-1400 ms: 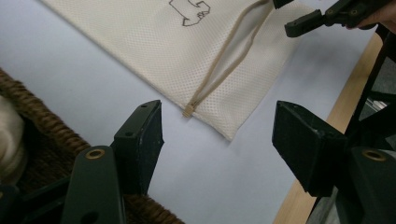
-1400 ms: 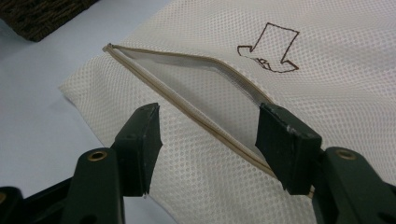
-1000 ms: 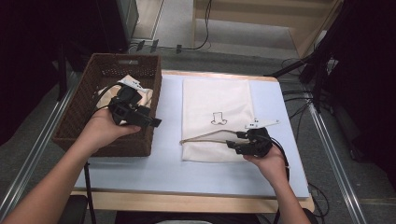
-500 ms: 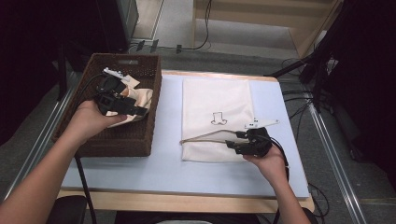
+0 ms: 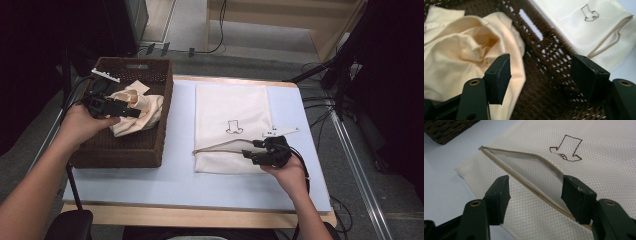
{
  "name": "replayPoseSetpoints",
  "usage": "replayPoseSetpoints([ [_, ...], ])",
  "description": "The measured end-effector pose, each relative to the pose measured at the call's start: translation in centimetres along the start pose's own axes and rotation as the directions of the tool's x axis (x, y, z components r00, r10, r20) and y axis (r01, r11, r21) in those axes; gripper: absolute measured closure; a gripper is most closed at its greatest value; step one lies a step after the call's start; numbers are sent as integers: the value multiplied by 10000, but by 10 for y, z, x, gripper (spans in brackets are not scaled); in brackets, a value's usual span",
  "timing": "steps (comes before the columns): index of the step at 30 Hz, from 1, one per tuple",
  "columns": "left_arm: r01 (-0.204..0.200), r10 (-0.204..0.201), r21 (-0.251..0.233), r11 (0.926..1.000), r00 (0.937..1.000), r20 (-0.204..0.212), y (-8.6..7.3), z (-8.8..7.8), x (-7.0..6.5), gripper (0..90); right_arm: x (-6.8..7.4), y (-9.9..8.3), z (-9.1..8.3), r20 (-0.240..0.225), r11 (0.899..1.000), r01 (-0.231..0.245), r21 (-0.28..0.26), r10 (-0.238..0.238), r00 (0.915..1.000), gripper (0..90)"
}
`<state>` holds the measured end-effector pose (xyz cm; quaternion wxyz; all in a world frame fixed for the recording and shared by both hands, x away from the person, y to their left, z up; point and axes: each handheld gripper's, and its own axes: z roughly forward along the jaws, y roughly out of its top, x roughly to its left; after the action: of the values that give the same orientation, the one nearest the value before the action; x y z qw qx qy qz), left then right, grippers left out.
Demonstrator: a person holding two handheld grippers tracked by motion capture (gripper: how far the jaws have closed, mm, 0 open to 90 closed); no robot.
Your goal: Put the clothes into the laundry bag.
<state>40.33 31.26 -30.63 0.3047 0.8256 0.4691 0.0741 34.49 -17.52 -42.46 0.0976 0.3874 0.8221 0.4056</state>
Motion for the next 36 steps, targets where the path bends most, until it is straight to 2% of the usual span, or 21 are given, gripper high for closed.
replayPoseSetpoints([
  [5, 307, -312, -168, 9994, 9992, -267, -7, 4, 13, 319, 0, 0, 1, 8, 10000, 45, 26, -45, 10000, 402],
  [7, 579, -587, -222, 9981, 9975, -394, -9, 7, 21, 293, 0, 0, 1, -3, 10000, 38, 38, -38, 10000, 402],
  [9, 816, -823, -238, 9964, 9961, -331, -11, 10, 28, 263, 0, 0, 1, 2, 10000, 36, 45, -36, 10000, 402],
  [13, 1307, -1320, -316, 9909, 9904, -421, -16, 18, 41, 119, 0, 0, 1, -4, 10000, 39, 27, -39, 10000, 402],
  [16, 1598, -1617, -416, 9863, 9857, -473, -19, 23, 50, 34, 0, 0, 1, -15, 10000, 53, 32, -53, 10000, 401],
  [23, 2075, -2098, -331, 9777, 9722, -1040, -21, 34, 67, 19, 1, 0, 2, -21, 9999, 98, 139, -97, 10000, 402],
  [24, 2222, -2245, -333, 9744, 9687, -1057, -21, 37, 70, 19, 1, 0, 3, -34, 9998, 103, 142, -102, 9999, 401],
  [26, 2324, -2344, -309, 9721, 9624, -1373, -22, 41, 73, 14, 2, 0, 2, -28, 9998, 136, 147, -136, 9999, 401],
  [27, 2360, -2378, -288, 9713, 9624, -1312, -23, 43, 76, 14, 2, 0, 2, -22, 9998, 170, 140, -170, 9999, 402],
  [31, 2730, -2730, -161, 9619, 9555, -1119, -23, 52, 81, 14, 2, 0, 3, -22, 9996, 221, 184, -220, 9998, 402],
  [35, 2689, -2678, -27, 9632, 9586, -970, -21, 64, 84, 14, 2, 1, 3, -93, 9995, 247, 177, -245, 9997, 401],
  [36, 2708, -2700, 1, 9626, 9598, -767, -21, 67, 85, 17, 2, 1, 3, -89, 9995, 248, 171, -246, 9997, 401],
])
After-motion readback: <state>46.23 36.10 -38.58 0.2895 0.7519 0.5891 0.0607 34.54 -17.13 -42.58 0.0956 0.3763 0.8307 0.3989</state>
